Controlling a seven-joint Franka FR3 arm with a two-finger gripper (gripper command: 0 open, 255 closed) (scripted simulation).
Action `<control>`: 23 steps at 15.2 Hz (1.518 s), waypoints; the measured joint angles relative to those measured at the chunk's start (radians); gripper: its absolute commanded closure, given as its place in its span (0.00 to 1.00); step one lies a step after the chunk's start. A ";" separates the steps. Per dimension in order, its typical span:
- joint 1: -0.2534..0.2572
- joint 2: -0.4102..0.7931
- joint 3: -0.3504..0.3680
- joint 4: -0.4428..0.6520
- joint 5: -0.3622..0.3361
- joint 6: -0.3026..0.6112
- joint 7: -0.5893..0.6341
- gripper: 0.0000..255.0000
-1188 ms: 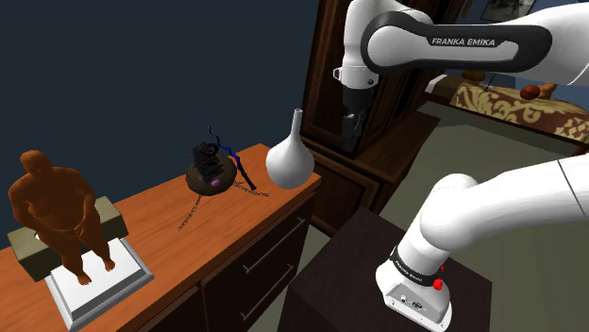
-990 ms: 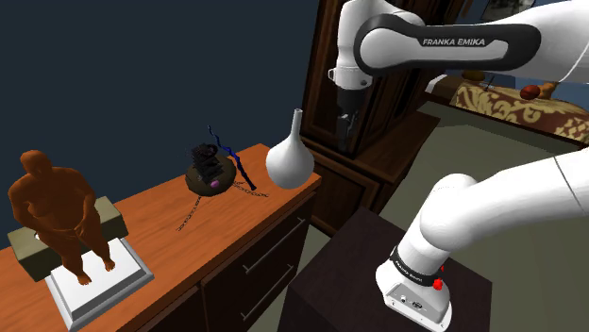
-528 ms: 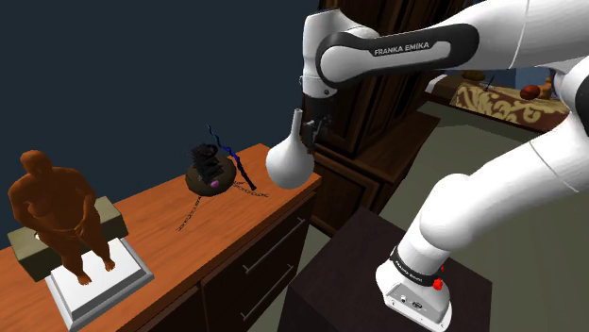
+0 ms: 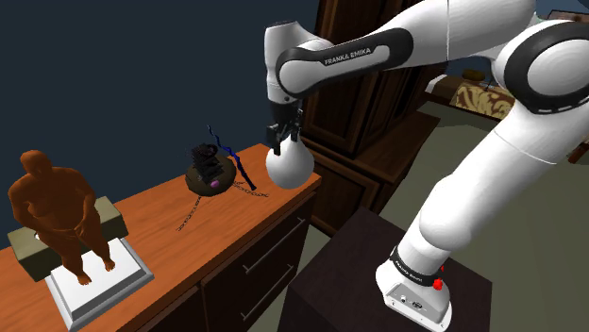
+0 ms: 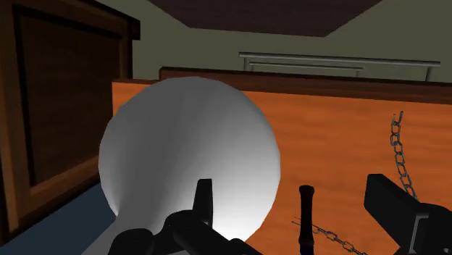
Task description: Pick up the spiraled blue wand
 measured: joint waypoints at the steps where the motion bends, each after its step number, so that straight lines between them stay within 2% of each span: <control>1: -0.003 0.045 0.004 0.028 -0.014 0.020 0.017 0.00; 8: 0.016 0.307 0.027 0.262 -0.104 0.058 0.149 0.00; 16: 0.073 0.617 0.008 0.615 -0.200 0.024 0.248 0.00; 23: 0.080 0.671 -0.001 0.604 -0.220 0.089 0.273 0.00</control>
